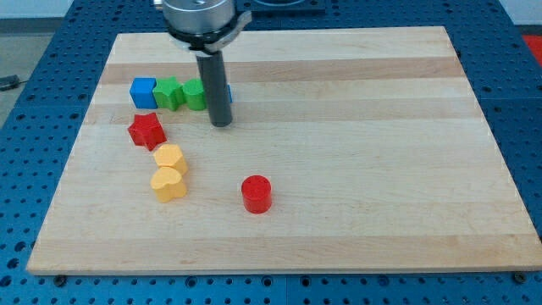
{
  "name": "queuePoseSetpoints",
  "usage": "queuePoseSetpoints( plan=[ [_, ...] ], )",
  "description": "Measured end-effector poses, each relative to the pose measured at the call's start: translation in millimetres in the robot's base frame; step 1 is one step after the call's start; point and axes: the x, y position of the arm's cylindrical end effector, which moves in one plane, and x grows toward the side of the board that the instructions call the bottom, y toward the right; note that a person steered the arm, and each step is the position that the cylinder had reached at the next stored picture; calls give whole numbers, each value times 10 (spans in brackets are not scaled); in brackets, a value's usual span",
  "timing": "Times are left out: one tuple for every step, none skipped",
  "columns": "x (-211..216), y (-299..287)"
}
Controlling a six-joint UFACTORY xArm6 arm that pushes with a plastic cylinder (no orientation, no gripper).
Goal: Place red star to the left of the yellow hexagon
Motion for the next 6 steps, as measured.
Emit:
queuePoseSetpoints(
  plan=[
    [0,-278],
    [0,-536],
    [19,-806],
    [98,-1043],
    [225,-1187],
    [312,-1280]
  ],
)
